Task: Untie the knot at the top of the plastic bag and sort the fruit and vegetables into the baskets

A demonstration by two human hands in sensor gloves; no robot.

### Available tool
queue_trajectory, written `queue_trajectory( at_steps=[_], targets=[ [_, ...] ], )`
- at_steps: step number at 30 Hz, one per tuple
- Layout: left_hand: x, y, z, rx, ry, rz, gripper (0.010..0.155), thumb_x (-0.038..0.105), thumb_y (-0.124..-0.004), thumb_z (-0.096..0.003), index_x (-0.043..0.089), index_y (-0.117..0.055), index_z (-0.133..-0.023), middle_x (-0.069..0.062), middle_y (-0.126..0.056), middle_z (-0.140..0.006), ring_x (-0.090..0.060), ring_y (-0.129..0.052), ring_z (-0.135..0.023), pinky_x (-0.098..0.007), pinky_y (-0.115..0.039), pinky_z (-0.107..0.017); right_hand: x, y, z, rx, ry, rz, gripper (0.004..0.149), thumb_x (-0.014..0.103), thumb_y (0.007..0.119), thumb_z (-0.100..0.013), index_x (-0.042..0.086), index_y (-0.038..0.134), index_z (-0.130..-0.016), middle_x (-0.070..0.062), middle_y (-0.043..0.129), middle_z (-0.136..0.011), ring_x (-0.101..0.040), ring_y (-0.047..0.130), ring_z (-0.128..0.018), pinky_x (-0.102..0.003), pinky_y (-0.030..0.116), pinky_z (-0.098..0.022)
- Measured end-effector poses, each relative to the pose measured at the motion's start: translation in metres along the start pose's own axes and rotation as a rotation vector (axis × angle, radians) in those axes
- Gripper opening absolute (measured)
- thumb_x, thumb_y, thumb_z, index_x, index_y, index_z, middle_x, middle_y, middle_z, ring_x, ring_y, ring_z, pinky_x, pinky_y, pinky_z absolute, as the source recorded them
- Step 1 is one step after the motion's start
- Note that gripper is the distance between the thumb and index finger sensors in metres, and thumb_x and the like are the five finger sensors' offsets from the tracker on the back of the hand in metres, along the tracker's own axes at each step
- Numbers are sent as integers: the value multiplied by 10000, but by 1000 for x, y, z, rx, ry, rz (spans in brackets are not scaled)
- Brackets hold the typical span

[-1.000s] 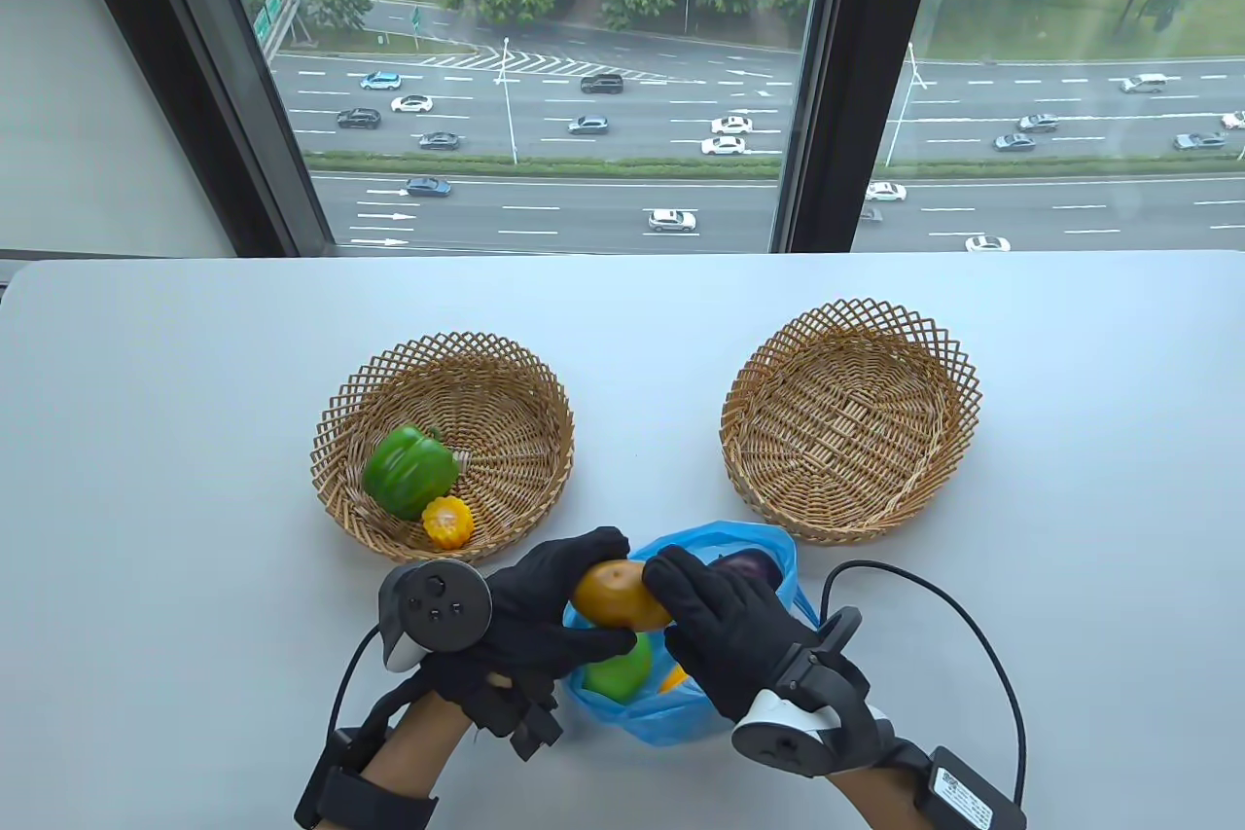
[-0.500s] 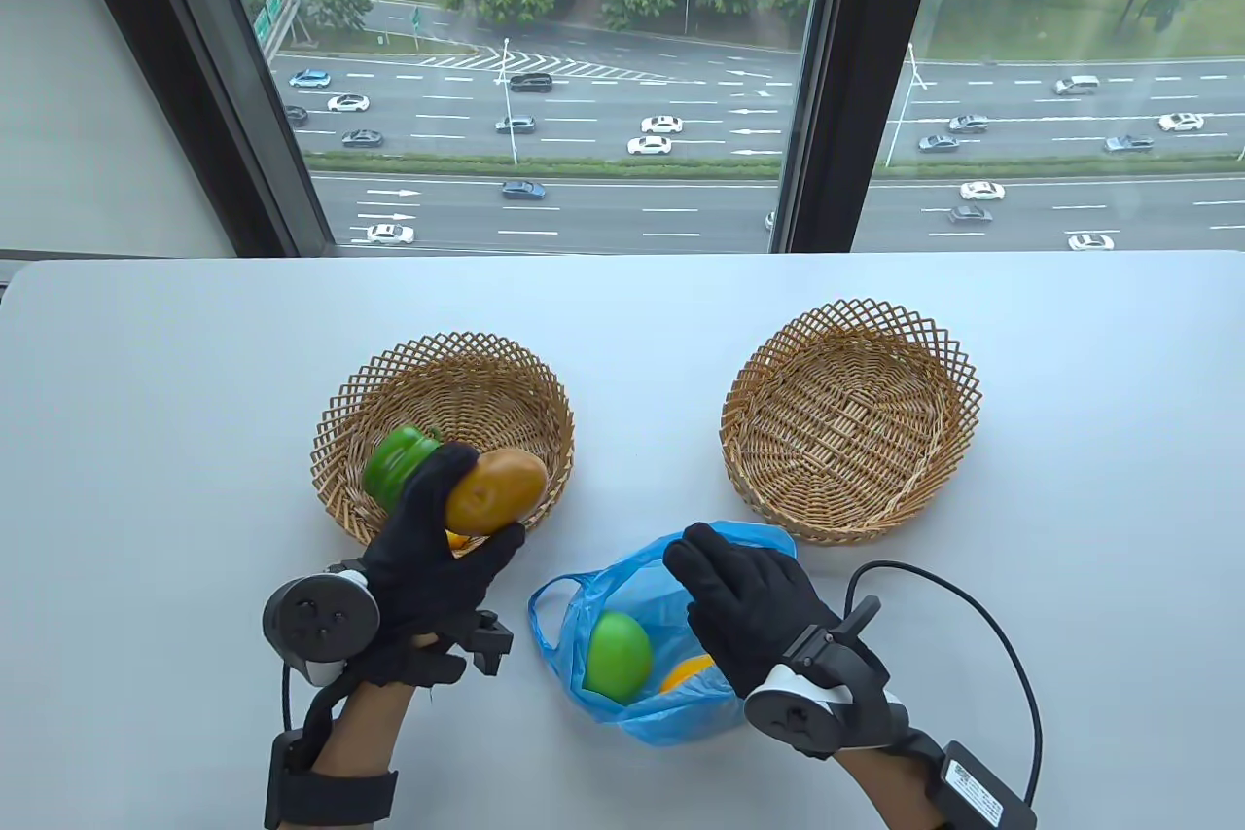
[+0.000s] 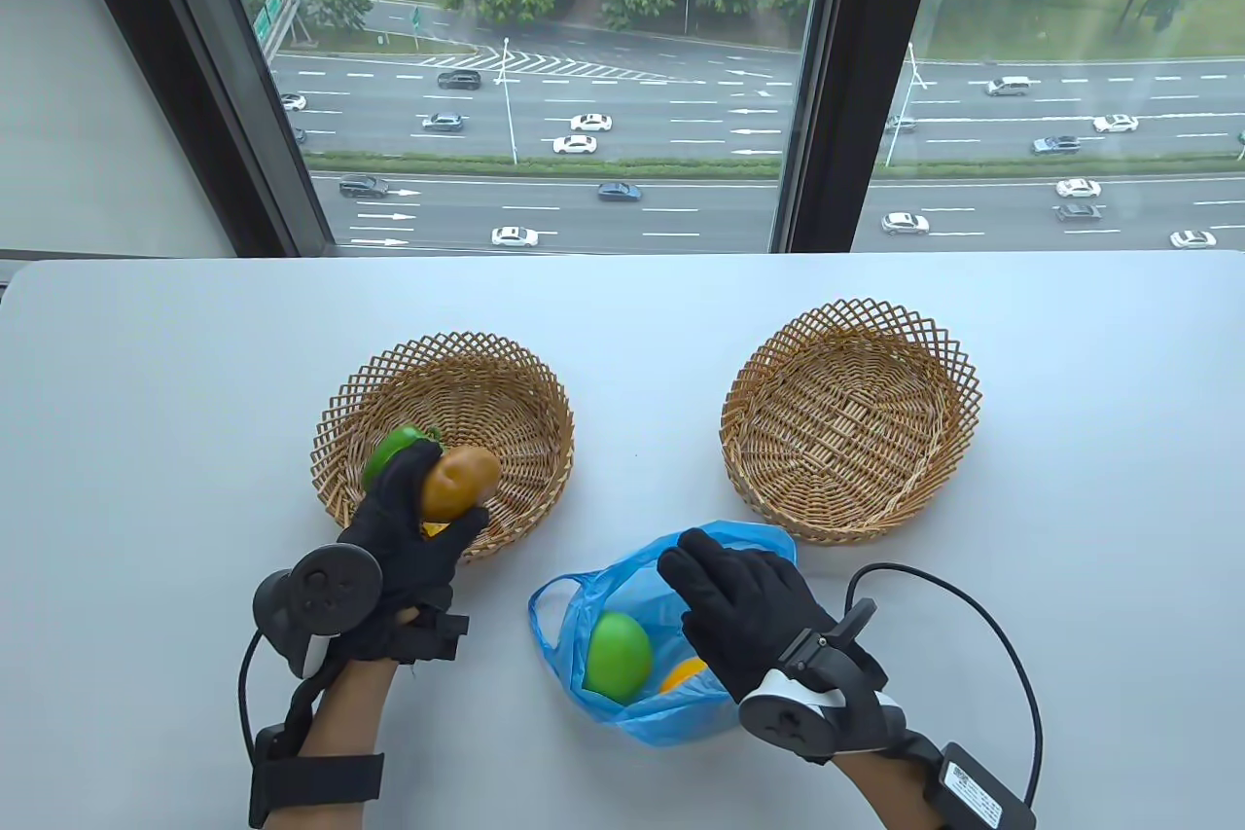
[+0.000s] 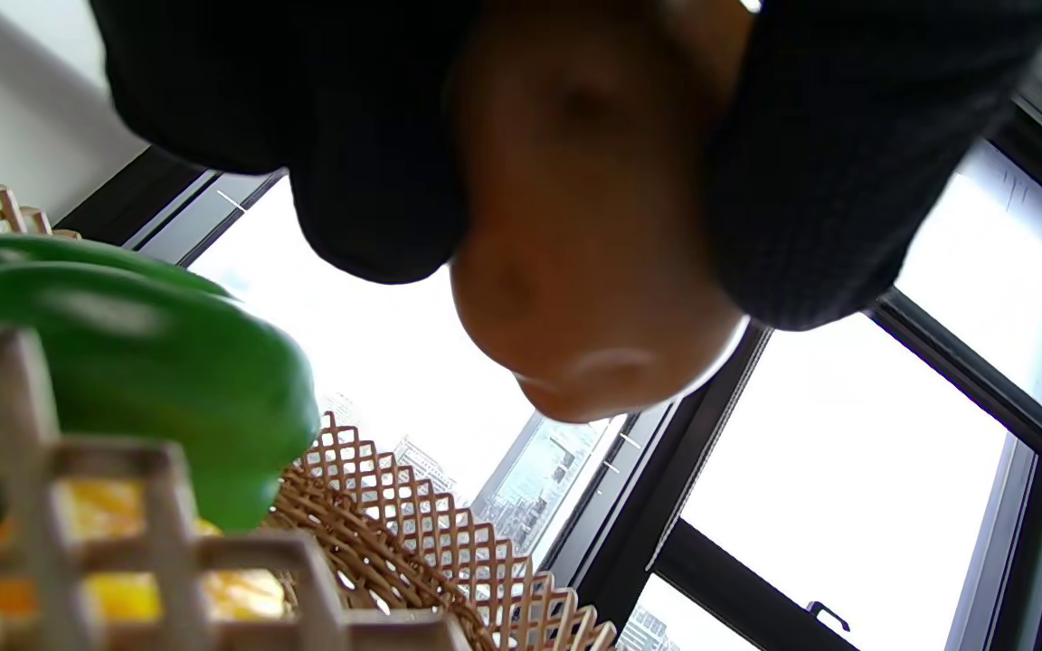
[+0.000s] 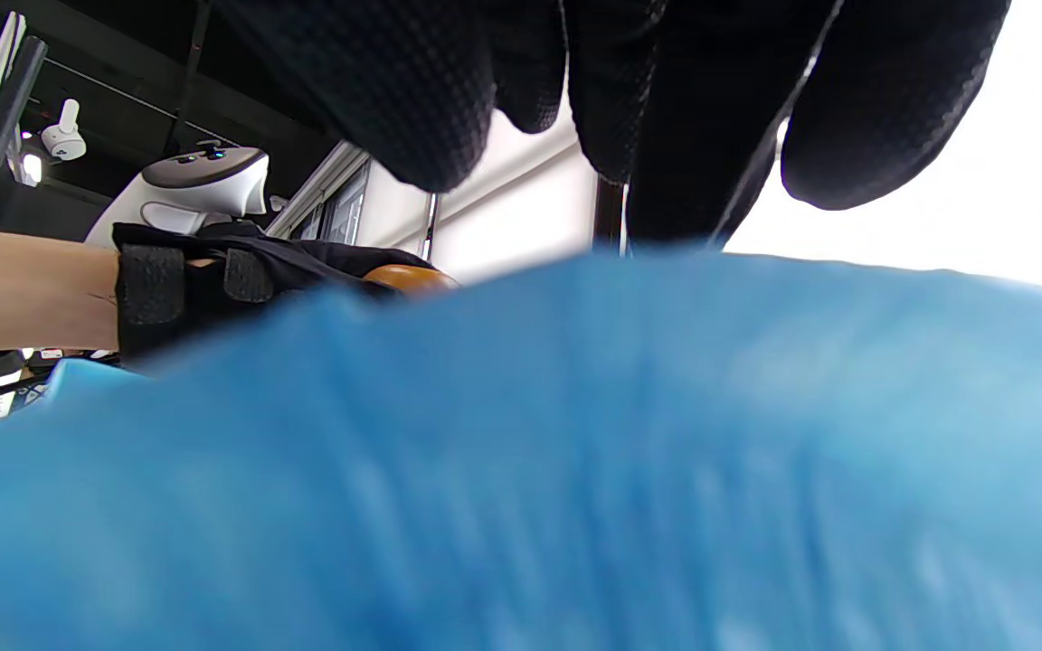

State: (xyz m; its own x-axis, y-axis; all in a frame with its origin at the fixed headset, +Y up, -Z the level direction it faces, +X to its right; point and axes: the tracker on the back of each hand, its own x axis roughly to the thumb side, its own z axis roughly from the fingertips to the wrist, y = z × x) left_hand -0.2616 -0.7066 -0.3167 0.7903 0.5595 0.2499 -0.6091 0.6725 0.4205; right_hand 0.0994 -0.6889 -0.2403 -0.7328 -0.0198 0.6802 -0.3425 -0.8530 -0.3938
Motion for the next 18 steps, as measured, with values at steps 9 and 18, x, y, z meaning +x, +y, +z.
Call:
queue_trajectory(
  at_steps=[9,18],
  targets=[
    [4,-17,1,-88,-40,-115,767,479,-931,-402,223,-689,-1084,-180,-785,-1056,-285,-1032,-661,-563,-804,-571,1,1,0,11,-1,0,637,295,803,-539,120,562,-1102,-216,636,-1090,-409,926,-798,-627,764,-572],
    [9,-32,-1,-136,-80,-195,726,424,-931,-414,226,-714,-1078,-186,-788,-1062,-311,-1041,-695,-555,-806,-590,0,2,-1,32,0,-8,646,325,799,-539,119,563,-1104,-216,635,-1093,-417,921,-804,-637,754,-577]
  ],
)
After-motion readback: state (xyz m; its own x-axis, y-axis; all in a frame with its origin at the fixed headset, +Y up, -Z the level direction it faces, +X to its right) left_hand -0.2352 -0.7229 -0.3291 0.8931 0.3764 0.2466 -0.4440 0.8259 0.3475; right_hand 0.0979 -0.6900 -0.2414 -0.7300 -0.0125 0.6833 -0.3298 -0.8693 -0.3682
